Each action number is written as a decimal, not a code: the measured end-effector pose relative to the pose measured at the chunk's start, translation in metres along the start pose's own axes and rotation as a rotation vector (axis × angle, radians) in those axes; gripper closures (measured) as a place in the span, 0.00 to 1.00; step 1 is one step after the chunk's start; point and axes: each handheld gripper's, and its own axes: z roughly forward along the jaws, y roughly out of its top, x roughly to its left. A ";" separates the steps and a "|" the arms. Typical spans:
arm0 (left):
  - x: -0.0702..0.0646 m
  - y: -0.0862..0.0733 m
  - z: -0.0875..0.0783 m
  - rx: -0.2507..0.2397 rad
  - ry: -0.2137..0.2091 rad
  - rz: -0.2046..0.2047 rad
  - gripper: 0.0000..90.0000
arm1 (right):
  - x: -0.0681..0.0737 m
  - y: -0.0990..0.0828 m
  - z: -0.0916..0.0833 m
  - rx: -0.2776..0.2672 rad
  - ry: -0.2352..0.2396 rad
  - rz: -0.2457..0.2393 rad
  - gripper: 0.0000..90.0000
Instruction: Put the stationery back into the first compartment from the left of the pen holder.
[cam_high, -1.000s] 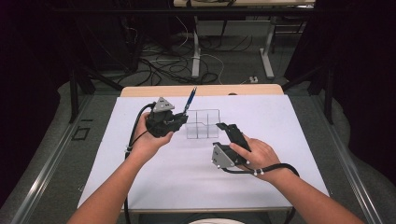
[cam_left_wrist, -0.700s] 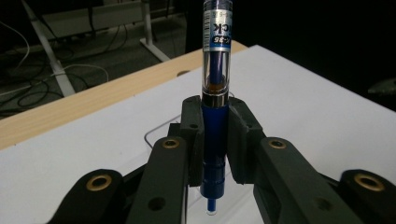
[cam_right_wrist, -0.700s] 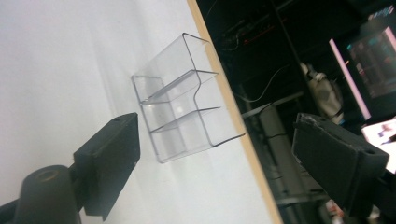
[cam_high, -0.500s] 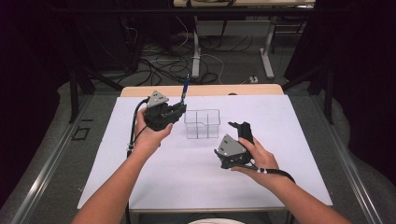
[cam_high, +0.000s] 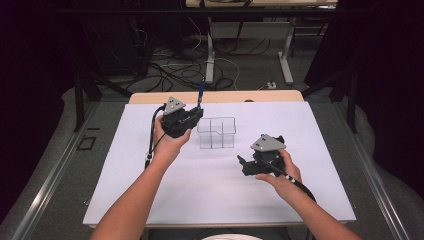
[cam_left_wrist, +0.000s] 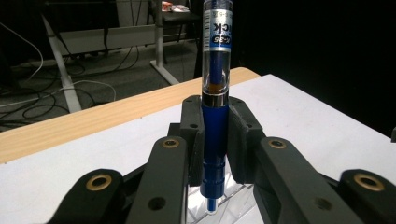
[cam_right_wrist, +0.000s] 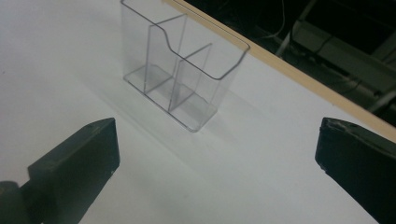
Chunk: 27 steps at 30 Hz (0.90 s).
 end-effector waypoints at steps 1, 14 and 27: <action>0.000 -0.001 0.002 0.001 0.001 -0.002 0.88 | -0.002 -0.001 0.000 0.014 -0.003 0.026 0.00; 0.000 -0.017 0.024 0.007 0.000 -0.025 0.88 | -0.018 -0.017 0.001 0.004 -0.016 0.229 0.00; 0.003 -0.030 0.038 0.056 0.006 -0.030 0.88 | -0.018 -0.021 0.002 -0.010 -0.014 0.270 0.00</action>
